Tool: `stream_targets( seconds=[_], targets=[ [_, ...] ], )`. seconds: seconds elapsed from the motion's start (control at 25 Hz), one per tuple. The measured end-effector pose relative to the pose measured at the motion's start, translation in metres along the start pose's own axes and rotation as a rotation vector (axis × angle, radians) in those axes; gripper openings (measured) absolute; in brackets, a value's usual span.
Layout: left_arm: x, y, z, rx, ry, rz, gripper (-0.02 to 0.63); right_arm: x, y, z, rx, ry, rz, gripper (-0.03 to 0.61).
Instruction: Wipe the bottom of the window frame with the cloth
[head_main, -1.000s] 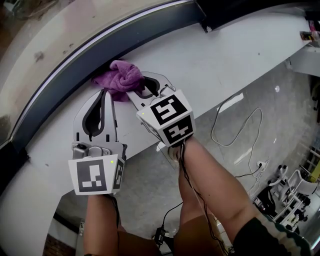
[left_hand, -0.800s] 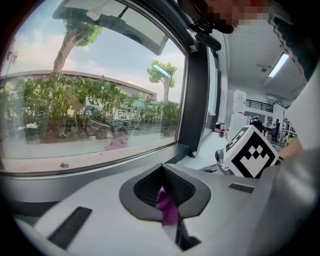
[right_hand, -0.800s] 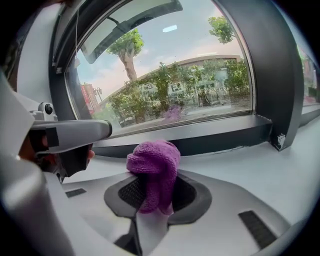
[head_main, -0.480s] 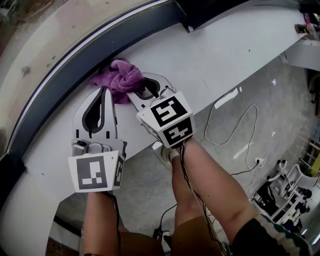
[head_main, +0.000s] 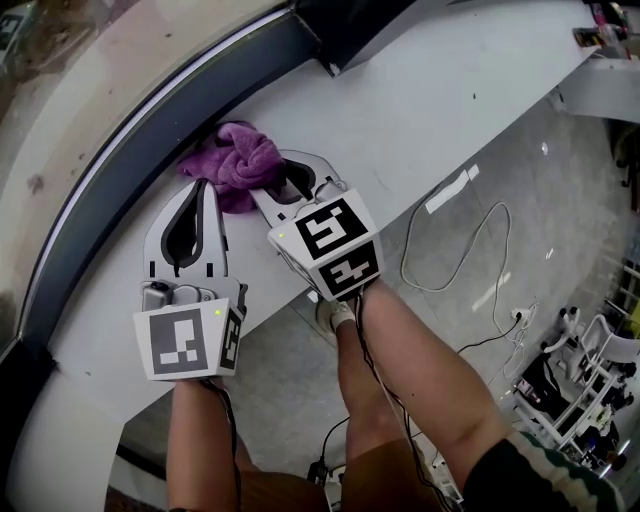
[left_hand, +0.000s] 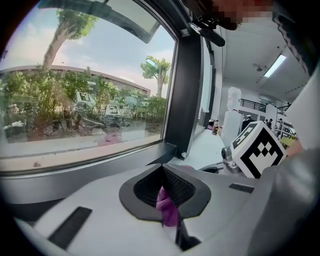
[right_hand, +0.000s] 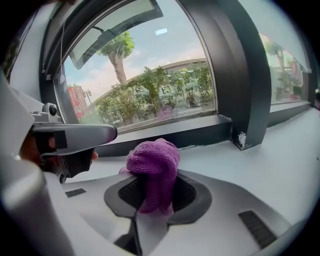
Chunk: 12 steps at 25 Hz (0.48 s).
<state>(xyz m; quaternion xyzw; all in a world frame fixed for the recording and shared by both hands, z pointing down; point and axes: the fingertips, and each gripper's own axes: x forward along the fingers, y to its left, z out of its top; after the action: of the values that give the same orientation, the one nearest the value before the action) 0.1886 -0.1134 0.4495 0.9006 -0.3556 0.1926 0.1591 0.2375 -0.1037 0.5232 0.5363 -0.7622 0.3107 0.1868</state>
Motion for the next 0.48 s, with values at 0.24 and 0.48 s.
stream_targets(
  seconds=[0.24,0.48],
  targets=[
    [0.024,-0.018,0.002,0.004,0.005,-0.021,0.009,-0.012,-0.031,-0.004,0.007,-0.003,-0.042,0.118],
    [0.045,-0.034,0.002,0.01,-0.002,-0.046,0.009,-0.016,-0.053,-0.009,0.007,-0.009,-0.068,0.118]
  ],
)
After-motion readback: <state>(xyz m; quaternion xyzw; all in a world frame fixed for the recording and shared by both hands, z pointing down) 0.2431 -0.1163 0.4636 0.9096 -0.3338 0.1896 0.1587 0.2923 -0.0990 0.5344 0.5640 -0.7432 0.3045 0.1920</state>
